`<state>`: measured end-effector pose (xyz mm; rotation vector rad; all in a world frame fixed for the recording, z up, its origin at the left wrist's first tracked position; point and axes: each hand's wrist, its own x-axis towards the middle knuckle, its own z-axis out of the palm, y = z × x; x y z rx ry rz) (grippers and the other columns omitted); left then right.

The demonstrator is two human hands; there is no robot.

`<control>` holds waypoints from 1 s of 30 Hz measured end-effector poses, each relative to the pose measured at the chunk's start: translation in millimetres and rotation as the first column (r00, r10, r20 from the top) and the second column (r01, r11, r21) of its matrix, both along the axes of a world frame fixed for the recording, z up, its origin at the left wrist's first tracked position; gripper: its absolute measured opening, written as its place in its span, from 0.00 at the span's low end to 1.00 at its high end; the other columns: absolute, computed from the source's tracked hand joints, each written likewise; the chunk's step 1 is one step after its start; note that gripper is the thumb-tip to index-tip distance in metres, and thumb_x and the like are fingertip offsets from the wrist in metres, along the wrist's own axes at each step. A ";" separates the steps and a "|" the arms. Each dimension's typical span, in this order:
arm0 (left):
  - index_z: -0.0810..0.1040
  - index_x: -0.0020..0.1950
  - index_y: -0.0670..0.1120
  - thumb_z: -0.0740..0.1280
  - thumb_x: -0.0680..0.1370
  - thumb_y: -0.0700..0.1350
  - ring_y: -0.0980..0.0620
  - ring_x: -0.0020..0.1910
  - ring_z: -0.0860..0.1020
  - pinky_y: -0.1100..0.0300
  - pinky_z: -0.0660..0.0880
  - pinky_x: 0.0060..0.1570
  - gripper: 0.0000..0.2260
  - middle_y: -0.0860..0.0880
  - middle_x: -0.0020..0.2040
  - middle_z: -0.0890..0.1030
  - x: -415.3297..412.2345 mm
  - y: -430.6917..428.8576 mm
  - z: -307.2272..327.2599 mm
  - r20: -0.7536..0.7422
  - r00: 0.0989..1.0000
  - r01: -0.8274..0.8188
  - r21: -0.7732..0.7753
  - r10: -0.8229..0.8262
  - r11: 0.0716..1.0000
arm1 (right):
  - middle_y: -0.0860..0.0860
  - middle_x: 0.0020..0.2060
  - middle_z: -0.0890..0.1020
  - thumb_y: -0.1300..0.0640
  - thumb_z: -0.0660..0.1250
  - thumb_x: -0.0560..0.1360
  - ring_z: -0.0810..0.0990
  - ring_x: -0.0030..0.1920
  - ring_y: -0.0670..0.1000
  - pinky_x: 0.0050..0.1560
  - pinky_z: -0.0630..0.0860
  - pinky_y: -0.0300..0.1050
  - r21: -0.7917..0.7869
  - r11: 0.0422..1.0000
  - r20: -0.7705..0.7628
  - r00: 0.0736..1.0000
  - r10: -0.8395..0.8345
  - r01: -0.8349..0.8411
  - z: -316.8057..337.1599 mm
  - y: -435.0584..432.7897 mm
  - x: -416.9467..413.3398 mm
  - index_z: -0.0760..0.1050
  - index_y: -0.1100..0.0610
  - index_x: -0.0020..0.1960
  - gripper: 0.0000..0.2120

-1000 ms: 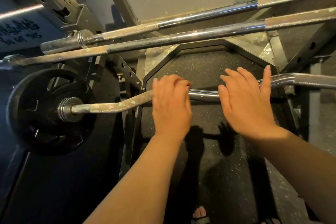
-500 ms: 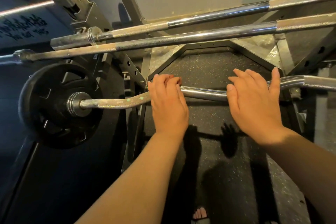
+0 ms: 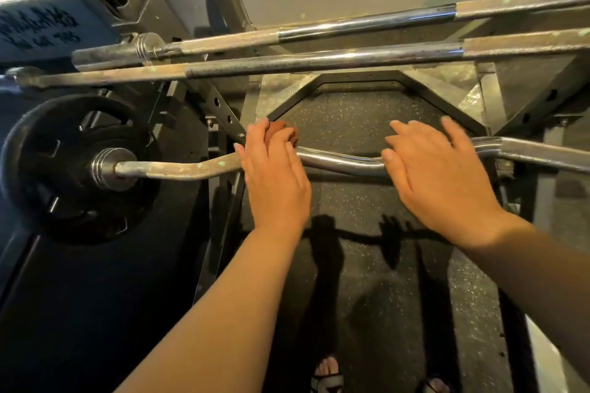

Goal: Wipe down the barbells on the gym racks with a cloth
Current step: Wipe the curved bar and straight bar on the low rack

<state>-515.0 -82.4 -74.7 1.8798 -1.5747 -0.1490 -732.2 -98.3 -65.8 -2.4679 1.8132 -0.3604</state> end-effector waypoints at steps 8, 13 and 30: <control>0.71 0.73 0.42 0.52 0.85 0.44 0.45 0.82 0.49 0.43 0.47 0.80 0.18 0.45 0.78 0.63 -117.1 30.5 -11.3 -0.118 0.976 0.185 0.025 -0.181 0.982 | 0.53 0.71 0.76 0.46 0.46 0.84 0.68 0.76 0.54 0.78 0.54 0.64 -0.003 1.000 -0.029 0.999 -0.022 0.022 -0.3 -6.4 -13.8 0.79 0.55 0.65 0.26; 0.72 0.74 0.45 0.57 0.85 0.44 0.45 0.81 0.55 0.42 0.51 0.80 0.17 0.47 0.77 0.65 -66.7 25.3 -12.2 0.003 0.983 0.183 0.013 -0.183 0.983 | 0.52 0.72 0.75 0.48 0.47 0.86 0.68 0.76 0.54 0.78 0.55 0.63 0.048 0.998 0.016 0.999 0.051 -0.051 4.8 -7.7 -23.0 0.77 0.54 0.68 0.23; 0.73 0.72 0.45 0.56 0.85 0.45 0.45 0.81 0.56 0.39 0.57 0.77 0.17 0.48 0.76 0.66 -67.0 16.0 -8.7 -0.035 0.999 0.018 0.001 -0.018 1.000 | 0.52 0.69 0.78 0.50 0.52 0.85 0.72 0.73 0.53 0.77 0.59 0.59 0.026 0.993 0.059 0.991 0.117 -0.118 1.5 -12.7 -30.8 0.79 0.54 0.65 0.20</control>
